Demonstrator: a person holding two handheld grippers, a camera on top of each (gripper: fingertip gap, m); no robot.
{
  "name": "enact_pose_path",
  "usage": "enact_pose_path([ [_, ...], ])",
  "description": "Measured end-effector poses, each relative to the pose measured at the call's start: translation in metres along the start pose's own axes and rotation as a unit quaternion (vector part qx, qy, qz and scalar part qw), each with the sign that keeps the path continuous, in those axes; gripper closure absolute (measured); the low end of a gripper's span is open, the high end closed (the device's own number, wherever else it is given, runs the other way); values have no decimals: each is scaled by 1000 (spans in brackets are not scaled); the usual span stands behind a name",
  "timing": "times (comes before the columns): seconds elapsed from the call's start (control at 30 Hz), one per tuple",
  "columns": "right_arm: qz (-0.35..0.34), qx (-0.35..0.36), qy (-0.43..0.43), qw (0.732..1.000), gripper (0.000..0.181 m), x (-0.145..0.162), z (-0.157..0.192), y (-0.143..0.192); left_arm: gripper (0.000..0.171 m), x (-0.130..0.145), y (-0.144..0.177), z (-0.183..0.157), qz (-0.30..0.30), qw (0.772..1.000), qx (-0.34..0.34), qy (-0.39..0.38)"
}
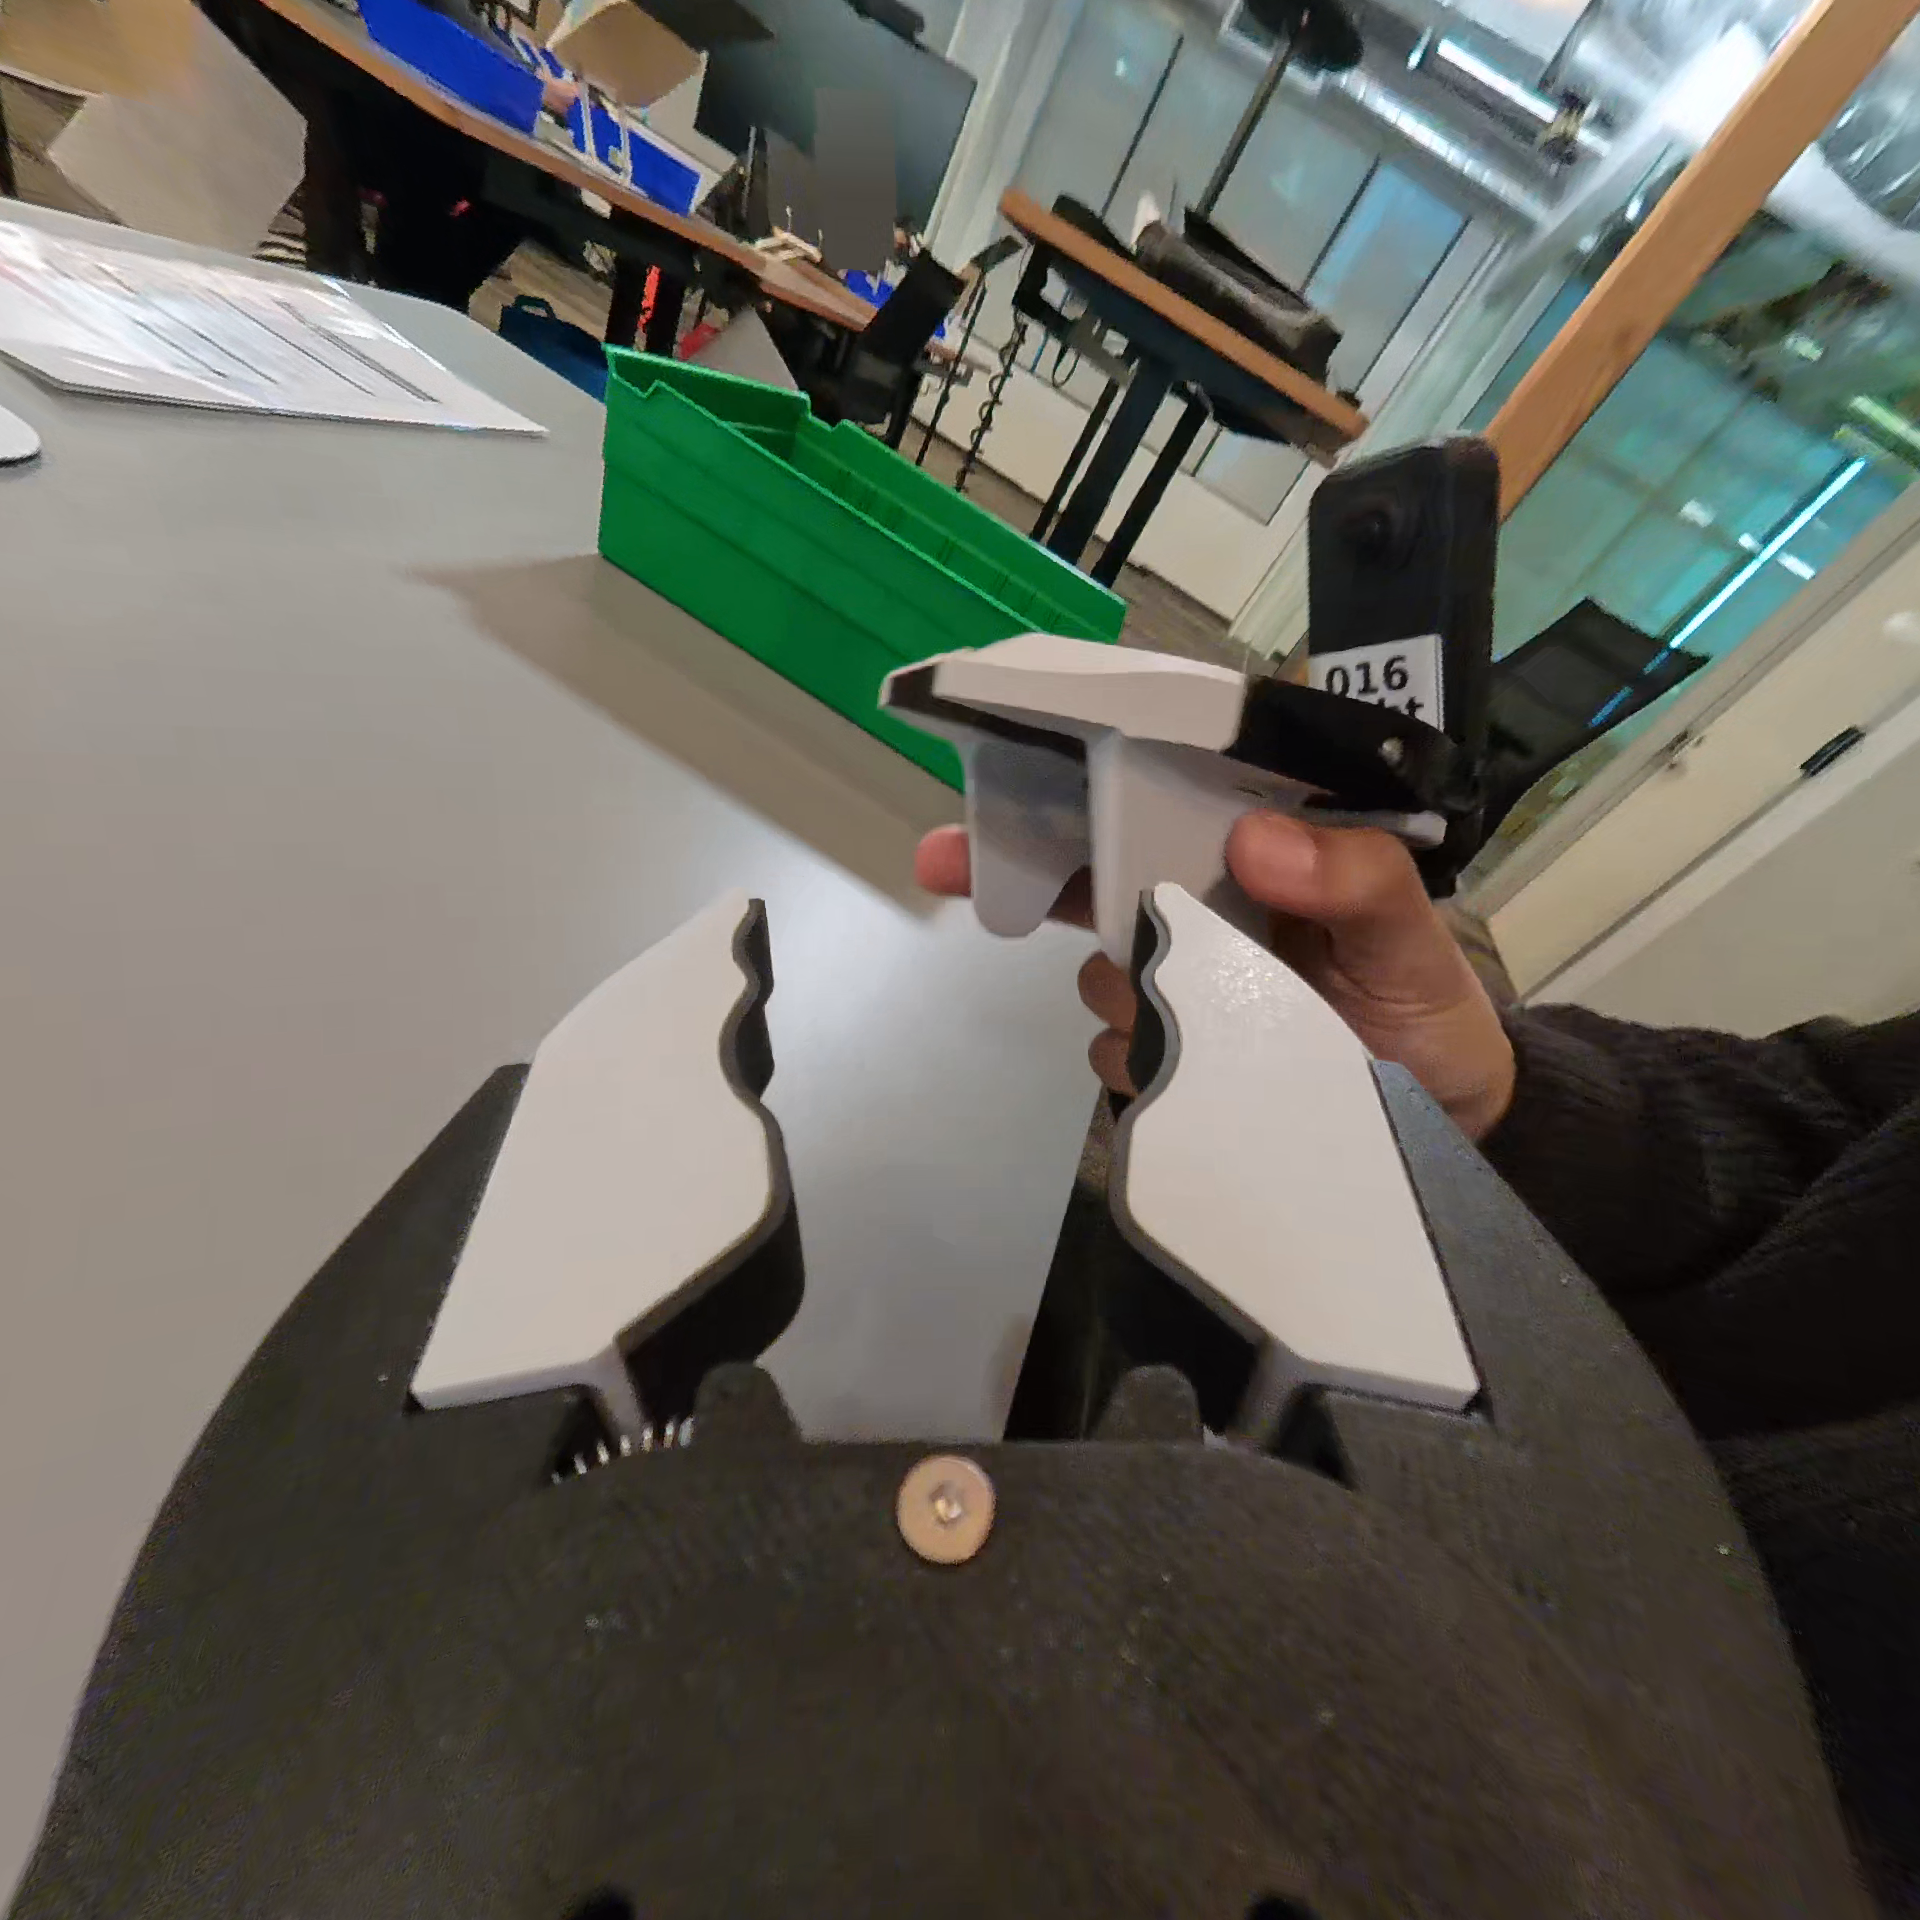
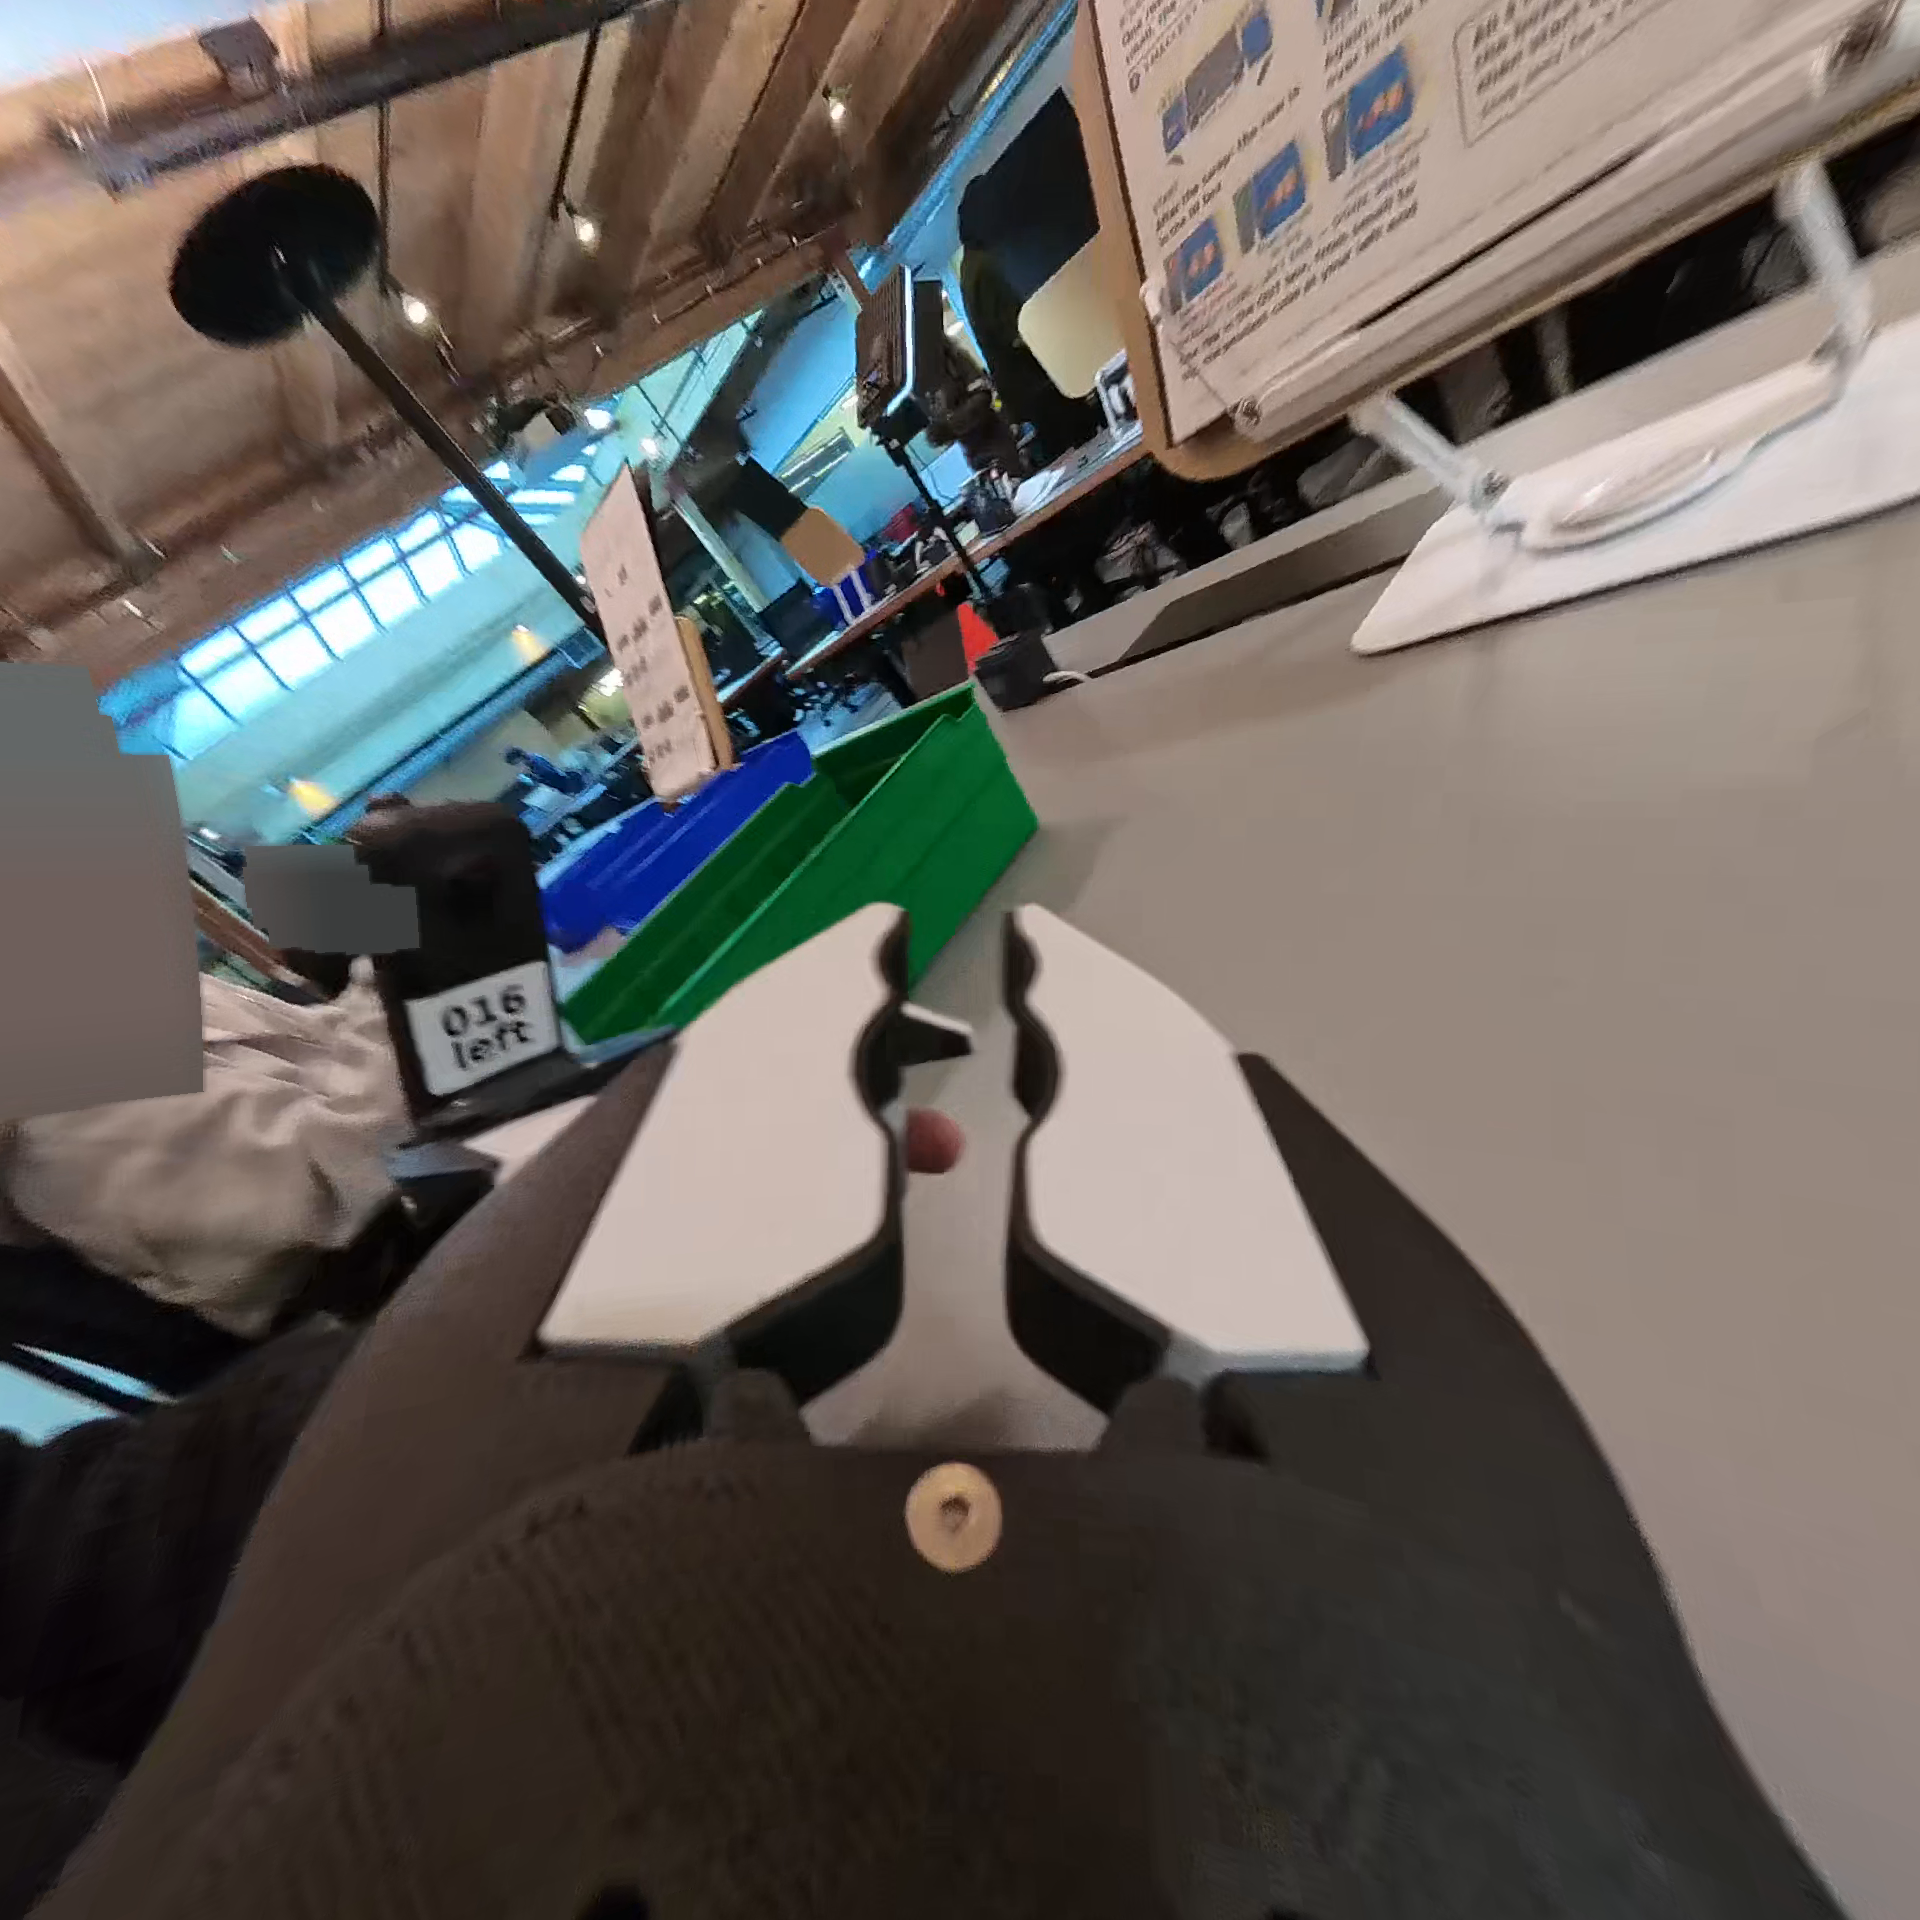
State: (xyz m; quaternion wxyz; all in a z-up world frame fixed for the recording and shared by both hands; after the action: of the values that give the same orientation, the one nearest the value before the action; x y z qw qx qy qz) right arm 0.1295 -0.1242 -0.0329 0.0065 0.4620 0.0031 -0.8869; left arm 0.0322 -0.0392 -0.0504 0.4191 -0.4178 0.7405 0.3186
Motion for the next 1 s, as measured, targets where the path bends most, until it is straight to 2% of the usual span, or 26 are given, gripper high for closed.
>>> enact_pose_path([
  [0.03, -1, -4, 13, 1000, 180, -2, -3, 1, 103, 1, 0, 2, 4, 1000, -1, -1],
  [0.17, 6, -58, -42, 997, 181, -6, -10, 5, 102, 5, -4, 8, 18, 998, 24, 48],
  [0.23, 6, -65, -30, 997, 181, -6, -9, 6, 103, 3, -6, 10, 10, 996, 39, 79],
  [0.33, 31, -34, 18, 999, 181, -3, -9, 7, 108, 2, -8, 14, -12, 992, 55, 114],
  [0.43, 42, -30, 31, 998, 181, -2, -7, 7, 99, 8, -9, 18, -15, 987, 63, 150],
  [0.53, 43, -18, 40, 998, 181, -1, -5, 8, 99, 13, -13, 17, -15, 980, 94, 177],
  [0.63, 49, -2, 82, 995, 181, 1, -2, 8, 103, 16, -14, 16, -30, 983, 80, 162],
  [0.73, 77, -17, 119, 990, 181, 6, 4, 8, 113, 16, -12, 16, -39, 987, 63, 140],
  [0.93, 98, -2, 83, 992, 181, 8, -6, 9, 114, 10, -8, 13, -51, 989, 62, 122],
  [1.0, 86, 11, 64, 994, 181, 6, -12, 10, 117, 8, -7, 13, -55, 990, 57, 114],
])
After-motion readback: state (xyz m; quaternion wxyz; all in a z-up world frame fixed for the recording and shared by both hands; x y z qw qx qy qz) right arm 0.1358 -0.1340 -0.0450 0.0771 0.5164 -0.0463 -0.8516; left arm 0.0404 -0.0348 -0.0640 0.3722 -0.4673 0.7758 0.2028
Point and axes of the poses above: each gripper's, where its closed fingertips meet, y back along the fingers, x out of its underside, z = x × y across the jaws, the point moved 7 cm from there along y, back along the fingers, and after that the axes turned 2 degrees about z, right-handed, at the moved point
